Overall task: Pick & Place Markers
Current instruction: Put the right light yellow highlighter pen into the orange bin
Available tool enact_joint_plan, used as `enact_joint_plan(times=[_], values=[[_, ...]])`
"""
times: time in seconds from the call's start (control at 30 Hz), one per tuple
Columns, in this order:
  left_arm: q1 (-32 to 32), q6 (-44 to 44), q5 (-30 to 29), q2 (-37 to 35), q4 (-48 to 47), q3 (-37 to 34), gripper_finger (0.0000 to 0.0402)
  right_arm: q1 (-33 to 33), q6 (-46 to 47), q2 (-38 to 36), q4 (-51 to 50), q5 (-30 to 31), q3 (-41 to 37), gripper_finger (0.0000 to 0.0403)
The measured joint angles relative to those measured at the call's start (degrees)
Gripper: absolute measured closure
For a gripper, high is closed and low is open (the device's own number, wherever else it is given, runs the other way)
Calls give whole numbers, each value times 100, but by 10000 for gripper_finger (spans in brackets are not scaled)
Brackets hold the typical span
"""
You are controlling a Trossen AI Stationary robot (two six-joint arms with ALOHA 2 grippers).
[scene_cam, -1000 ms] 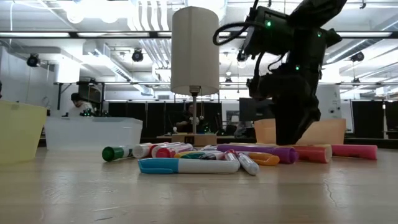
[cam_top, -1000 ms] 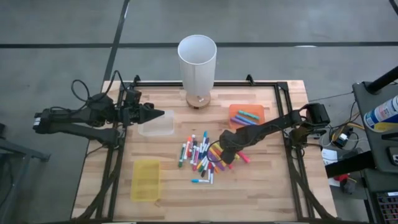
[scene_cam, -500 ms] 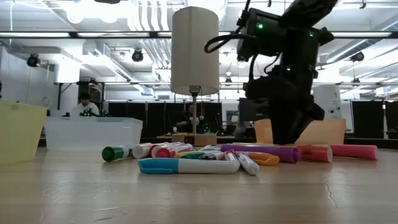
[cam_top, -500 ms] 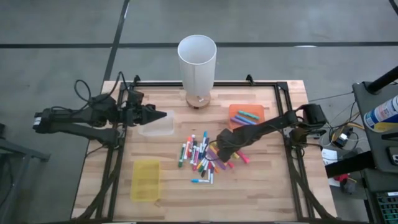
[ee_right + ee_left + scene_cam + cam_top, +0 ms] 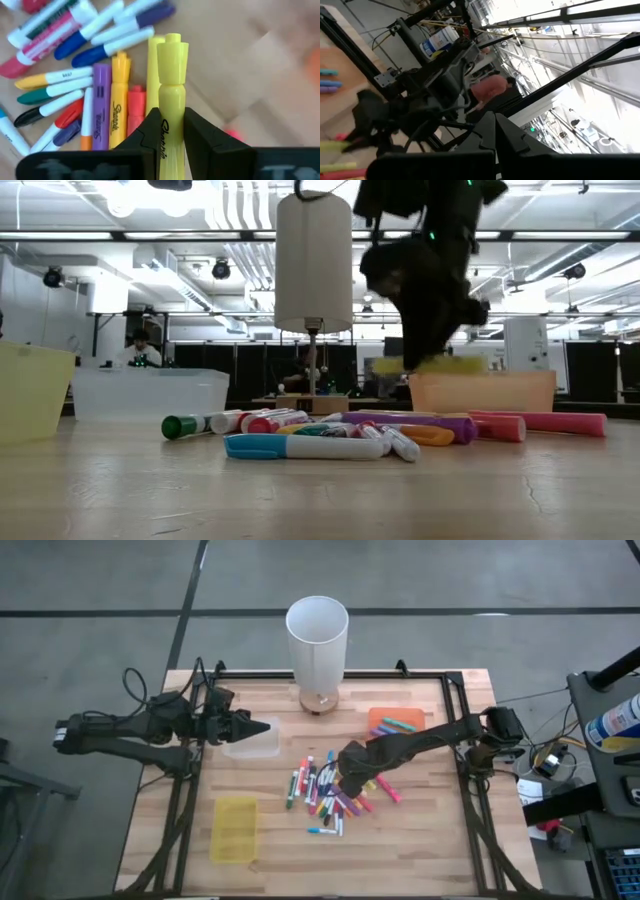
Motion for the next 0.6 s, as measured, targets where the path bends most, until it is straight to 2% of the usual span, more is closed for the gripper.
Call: enact_joint_plan(times=[0.3, 0.43, 0.6], values=[[2, -206, 12, 0, 2, 0, 401, -304, -850, -5, -2123, 913, 914, 353], [2, -209, 29, 0, 7, 0, 401, -573, -1255, -36, -2689, 1300, 885, 353], [0, -215, 154, 0, 9, 0, 401, -1062, -1664, -90, -2817, 1563, 571, 353]])
